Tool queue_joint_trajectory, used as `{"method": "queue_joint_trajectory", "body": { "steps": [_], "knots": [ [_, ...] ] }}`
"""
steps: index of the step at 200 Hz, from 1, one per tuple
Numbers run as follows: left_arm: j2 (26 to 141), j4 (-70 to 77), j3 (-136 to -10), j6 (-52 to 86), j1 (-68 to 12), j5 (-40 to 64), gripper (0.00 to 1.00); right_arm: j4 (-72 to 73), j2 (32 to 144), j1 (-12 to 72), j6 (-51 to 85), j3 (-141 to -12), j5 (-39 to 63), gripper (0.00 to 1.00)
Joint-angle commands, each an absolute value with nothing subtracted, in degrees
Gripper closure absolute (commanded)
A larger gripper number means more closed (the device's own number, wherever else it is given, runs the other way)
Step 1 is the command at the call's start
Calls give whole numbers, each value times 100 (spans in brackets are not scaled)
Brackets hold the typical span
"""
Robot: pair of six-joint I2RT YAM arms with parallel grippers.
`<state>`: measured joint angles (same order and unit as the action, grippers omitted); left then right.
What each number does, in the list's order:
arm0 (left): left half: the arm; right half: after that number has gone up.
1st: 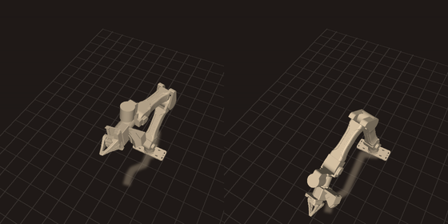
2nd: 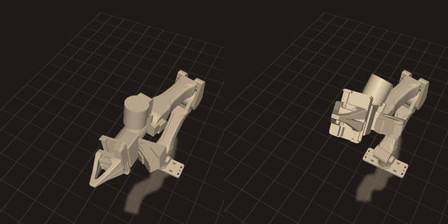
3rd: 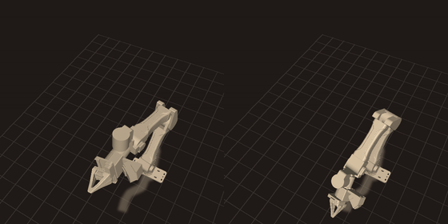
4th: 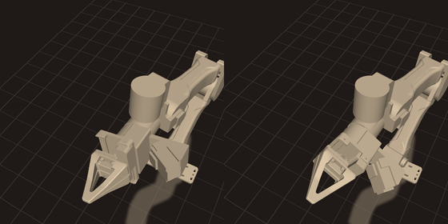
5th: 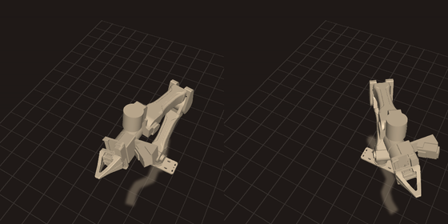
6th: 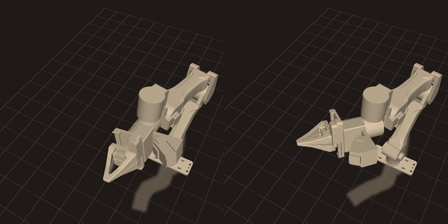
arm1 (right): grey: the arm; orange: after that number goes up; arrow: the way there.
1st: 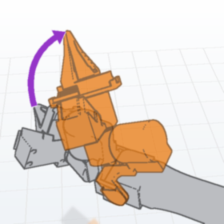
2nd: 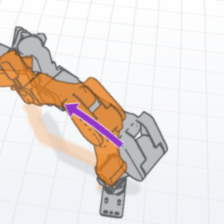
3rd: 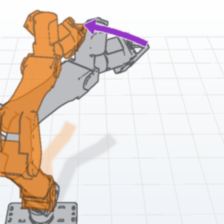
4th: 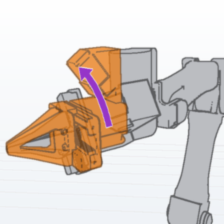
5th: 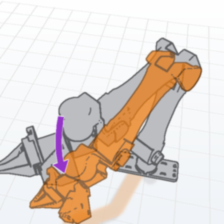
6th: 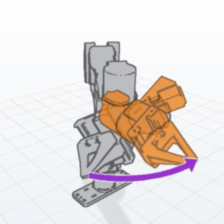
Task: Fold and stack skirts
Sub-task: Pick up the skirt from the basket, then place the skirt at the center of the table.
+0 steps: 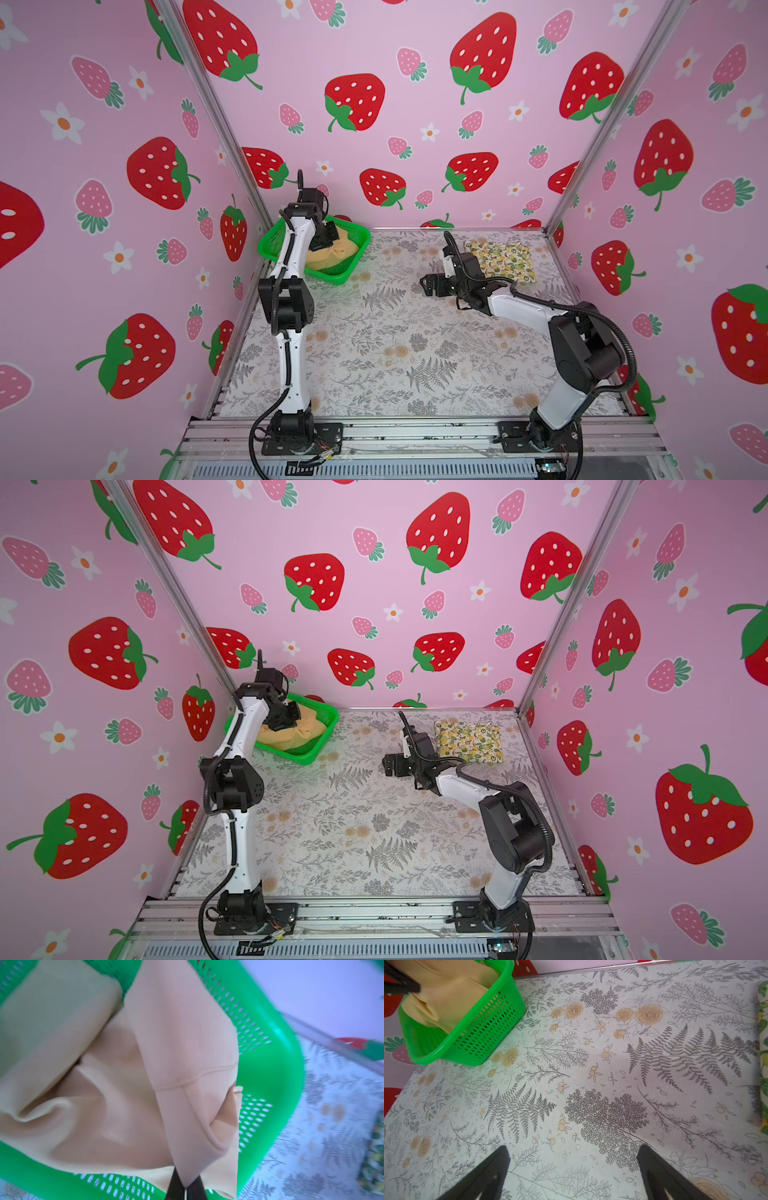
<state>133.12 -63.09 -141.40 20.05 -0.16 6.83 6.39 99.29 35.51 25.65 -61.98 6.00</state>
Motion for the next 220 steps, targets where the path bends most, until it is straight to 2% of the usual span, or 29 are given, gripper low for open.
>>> {"method": "queue_joint_trajectory", "body": {
  "steps": [1, 55, 118, 179, 220],
  "knots": [
    [12796, -6029, -13909, 2300, -78, 1311, 100, 677, 9965, 3595, 2540, -6296, 575, 0],
    [11361, -5203, -12788, 2735, -459, 2016, 100, 621, 9760, 3586, 2446, -6333, 168, 0],
    [9589, -4539, -11137, 2814, -2048, 1420, 100, 648, 8550, 3297, 2408, -5843, -650, 0],
    [9341, -3471, -9189, 3081, -3483, 824, 100, 706, 7401, 2553, 2735, -5049, -876, 0],
    [9854, -3164, -9079, 3256, -3838, 826, 100, 705, 7113, 2186, 2777, -4809, -641, 0]
  ]
}}
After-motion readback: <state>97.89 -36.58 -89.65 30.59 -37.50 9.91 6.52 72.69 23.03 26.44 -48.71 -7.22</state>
